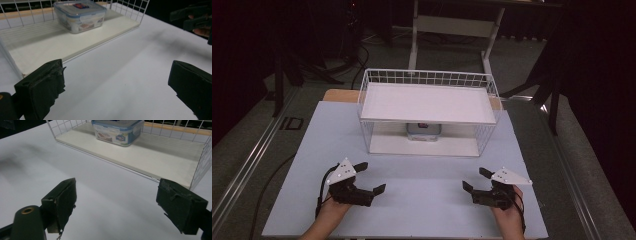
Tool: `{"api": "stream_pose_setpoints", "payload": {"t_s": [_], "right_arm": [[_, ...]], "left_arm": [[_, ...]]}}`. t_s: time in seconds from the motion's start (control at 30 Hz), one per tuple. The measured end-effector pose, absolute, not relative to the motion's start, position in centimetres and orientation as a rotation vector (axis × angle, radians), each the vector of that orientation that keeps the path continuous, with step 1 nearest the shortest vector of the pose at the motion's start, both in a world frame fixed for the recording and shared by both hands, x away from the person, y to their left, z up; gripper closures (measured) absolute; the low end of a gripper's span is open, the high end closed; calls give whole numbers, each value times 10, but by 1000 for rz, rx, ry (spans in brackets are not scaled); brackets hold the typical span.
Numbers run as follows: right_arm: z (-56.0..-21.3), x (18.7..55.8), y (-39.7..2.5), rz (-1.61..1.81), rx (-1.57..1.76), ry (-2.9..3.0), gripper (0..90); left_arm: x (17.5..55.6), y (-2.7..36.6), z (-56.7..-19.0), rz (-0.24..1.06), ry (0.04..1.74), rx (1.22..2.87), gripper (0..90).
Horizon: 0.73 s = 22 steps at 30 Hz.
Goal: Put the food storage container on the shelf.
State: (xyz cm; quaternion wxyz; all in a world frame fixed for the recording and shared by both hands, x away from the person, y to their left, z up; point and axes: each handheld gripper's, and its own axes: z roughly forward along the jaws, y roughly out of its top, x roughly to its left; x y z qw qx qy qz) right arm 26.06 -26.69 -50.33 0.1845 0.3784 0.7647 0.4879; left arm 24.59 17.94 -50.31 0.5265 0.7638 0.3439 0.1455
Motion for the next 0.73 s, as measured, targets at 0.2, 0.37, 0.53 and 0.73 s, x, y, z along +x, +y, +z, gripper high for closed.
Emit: {"api": "stream_pose_setpoints", "payload": {"t_s": [0.2, 0.37, 0.53, 0.73], "right_arm": [[-509, 264, -269, 1353, 1061, 2159, 165], [-513, 266, -270, 1343, 1062, 2165, 165], [-517, 270, -275, 1338, 1086, 2164, 166], [-519, 274, -273, 1326, 1083, 2166, 166]], "left_arm": [[246, 182, -507, 347, 822, 1818, 15], [248, 182, -508, 342, 827, 1818, 15], [249, 182, -512, 326, 843, 1837, 15], [248, 180, -508, 337, 826, 1815, 16]]}}
